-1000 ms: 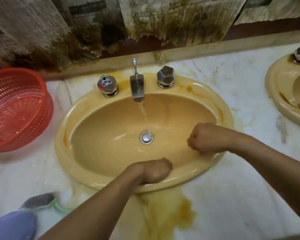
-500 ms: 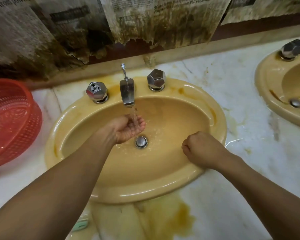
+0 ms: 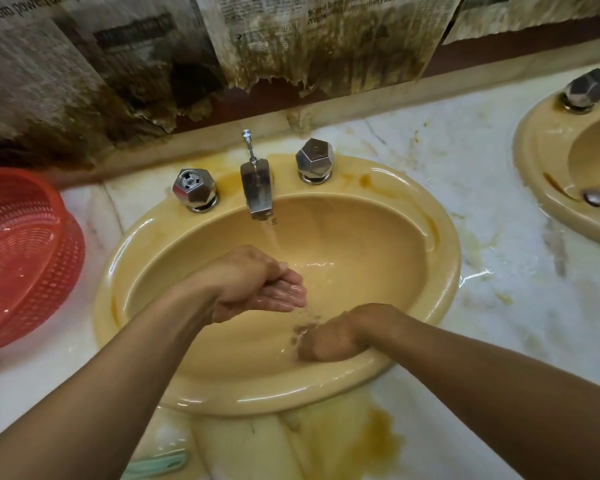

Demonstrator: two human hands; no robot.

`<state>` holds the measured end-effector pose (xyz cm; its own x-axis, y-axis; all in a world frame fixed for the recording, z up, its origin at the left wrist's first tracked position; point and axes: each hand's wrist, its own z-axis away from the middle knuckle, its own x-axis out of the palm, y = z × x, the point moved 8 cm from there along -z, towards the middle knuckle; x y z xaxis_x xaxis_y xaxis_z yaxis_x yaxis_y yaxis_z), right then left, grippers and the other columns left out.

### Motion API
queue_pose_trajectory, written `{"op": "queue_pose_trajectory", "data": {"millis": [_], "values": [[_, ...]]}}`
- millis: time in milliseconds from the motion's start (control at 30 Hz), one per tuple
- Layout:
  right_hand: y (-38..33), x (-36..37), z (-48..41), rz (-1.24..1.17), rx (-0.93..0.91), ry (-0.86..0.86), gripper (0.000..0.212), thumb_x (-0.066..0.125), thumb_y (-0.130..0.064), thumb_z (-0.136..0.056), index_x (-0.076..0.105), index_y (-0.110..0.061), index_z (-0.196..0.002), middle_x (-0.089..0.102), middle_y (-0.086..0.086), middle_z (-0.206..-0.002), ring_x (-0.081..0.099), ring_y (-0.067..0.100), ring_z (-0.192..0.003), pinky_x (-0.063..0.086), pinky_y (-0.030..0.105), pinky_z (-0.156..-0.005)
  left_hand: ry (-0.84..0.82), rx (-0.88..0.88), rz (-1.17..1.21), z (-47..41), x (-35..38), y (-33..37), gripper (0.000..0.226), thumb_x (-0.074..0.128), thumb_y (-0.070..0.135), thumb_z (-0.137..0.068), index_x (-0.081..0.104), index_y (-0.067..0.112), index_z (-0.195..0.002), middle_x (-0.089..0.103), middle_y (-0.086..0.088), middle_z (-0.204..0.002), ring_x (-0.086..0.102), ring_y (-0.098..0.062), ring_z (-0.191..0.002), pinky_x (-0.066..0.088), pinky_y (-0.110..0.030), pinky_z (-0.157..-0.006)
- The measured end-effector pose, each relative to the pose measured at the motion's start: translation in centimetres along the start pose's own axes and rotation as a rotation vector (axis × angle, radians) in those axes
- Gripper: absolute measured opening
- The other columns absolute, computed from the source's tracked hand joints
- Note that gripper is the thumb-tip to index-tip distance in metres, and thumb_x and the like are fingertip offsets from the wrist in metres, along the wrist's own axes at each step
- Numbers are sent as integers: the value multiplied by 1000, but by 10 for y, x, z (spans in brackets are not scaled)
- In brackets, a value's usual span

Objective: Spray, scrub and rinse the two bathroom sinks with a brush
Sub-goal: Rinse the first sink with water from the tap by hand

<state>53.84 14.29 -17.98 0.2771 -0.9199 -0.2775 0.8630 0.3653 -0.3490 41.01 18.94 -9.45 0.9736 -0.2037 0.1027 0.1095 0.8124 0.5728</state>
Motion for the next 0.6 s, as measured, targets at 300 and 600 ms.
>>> {"op": "queue_pose_trajectory", "data": {"millis": [300, 600], "values": [[10, 9, 14, 75, -14, -43, 76, 17, -70, -87, 25, -40, -157, 24, -10, -167, 32, 25, -150, 25, 55, -119, 39, 20, 404, -38, -34, 10, 35, 36, 12, -110, 63, -8, -119, 71, -27, -118, 72, -35, -108, 60, -41, -88], [46, -3, 30, 287, 68, -13, 52, 18, -32, -109, 27, -20, -159, 16, 7, -170, 16, 27, -156, 18, 54, -123, -4, -13, 750, -78, -23, 20, 27, 44, 13, -105, 69, 2, -101, 65, -8, -81, 65, -19, -74, 63, -33, -63]]}}
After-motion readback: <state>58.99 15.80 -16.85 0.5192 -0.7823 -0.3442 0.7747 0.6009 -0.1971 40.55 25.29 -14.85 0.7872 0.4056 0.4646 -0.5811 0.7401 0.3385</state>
